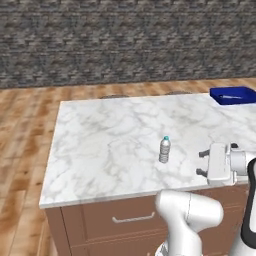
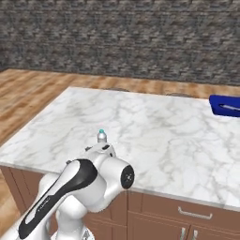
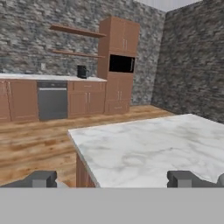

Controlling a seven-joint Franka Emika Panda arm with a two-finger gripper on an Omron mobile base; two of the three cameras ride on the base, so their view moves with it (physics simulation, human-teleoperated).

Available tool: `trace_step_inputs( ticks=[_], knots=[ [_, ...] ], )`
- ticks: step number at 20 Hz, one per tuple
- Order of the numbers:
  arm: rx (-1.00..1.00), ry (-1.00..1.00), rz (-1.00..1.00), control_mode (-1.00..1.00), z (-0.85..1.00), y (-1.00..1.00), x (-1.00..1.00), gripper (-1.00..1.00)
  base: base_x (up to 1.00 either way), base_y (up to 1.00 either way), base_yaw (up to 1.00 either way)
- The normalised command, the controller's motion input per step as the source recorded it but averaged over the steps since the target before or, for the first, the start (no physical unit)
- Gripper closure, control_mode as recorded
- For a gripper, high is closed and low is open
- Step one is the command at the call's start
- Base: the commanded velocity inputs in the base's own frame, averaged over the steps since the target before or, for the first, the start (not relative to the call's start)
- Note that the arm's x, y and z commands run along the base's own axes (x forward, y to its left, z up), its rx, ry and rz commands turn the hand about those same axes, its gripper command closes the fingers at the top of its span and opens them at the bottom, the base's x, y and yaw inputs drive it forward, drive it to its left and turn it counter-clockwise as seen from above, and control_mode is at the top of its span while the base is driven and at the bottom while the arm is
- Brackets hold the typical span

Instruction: Place the drinks on the dining counter in a tight cluster.

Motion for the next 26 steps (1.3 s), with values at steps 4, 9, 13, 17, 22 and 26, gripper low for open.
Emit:
trace_step_inputs(
  ticks=[4,9,13,17,22,26],
  knots=[
    [0.0,0.0,0.0,1.0,0.0,0.0,0.0,-1.0,-0.77,0.1,0.08],
    [0.0,0.0,0.0,1.0,0.0,0.0,0.0,-1.0,-0.47,0.11,0.64],
    [0.0,0.0,0.0,1.0,0.0,0.0,0.0,-1.0,-0.11,0.02,1.0],
    [0.0,0.0,0.0,1.0,0.0,0.0,0.0,-1.0,-0.06,0.0,1.0],
    [0.0,0.0,0.0,1.0,0.0,0.0,0.0,-1.0,-0.03,0.0,1.0],
    [0.0,0.0,0.0,1.0,0.0,0.0,0.0,-1.0,-0.04,0.0,1.0]
  ],
)
